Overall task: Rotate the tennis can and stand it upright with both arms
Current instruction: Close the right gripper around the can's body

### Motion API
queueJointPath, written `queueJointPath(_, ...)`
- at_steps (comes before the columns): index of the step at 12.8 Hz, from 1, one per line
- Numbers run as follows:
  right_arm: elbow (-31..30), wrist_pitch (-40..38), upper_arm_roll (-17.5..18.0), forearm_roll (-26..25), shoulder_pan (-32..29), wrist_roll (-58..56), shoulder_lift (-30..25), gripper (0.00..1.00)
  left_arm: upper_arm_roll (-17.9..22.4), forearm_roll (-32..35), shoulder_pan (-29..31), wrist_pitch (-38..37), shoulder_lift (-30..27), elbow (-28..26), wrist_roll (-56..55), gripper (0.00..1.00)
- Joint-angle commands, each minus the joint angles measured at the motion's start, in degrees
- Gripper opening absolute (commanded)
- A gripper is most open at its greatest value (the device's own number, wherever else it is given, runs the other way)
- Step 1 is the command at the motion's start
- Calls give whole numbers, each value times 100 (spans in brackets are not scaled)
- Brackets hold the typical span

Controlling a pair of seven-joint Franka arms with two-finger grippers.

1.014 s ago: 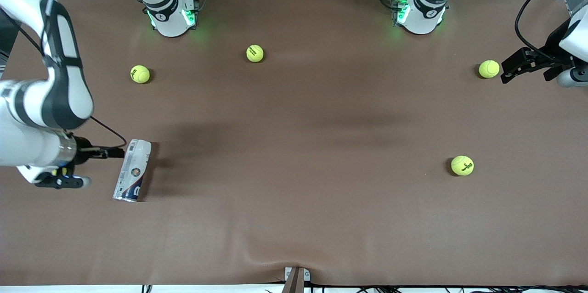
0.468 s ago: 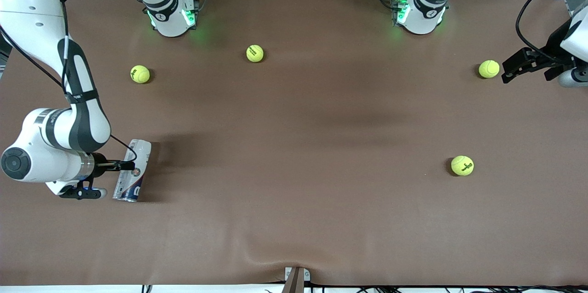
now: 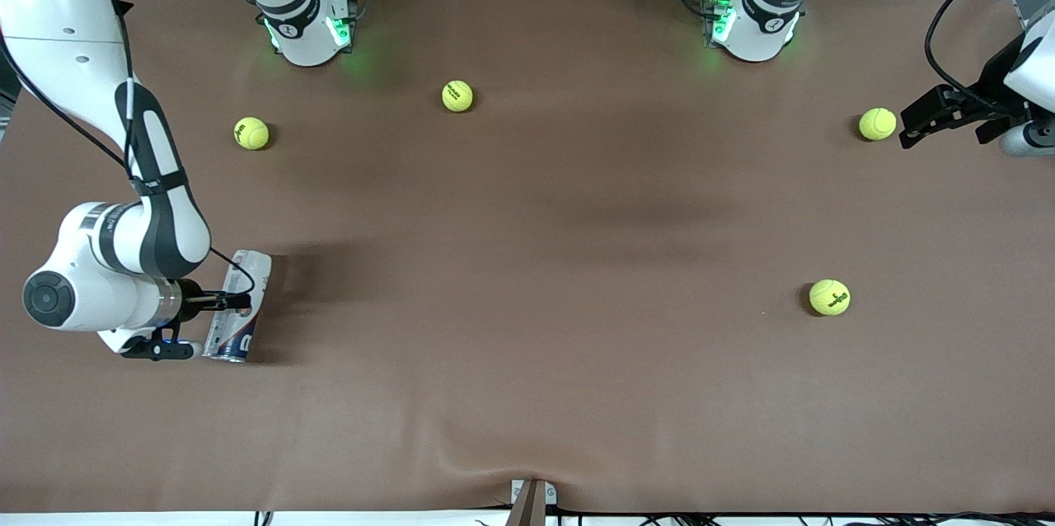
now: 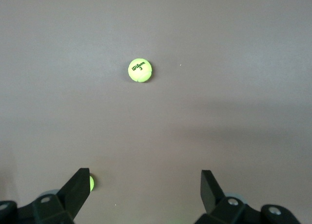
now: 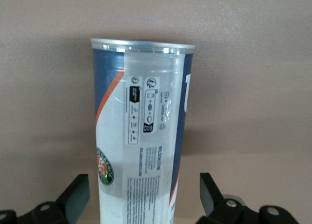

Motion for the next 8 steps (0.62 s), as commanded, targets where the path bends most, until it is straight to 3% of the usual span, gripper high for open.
queueJointPath(1, 93, 88, 42, -46, -25, -48, 166, 100, -10, -104, 53, -105, 40, 87, 161, 100)
queueJointPath(8, 93, 158, 42, -46, -8, -57, 351, 100, -10, -104, 44, -105, 66, 87, 161, 100)
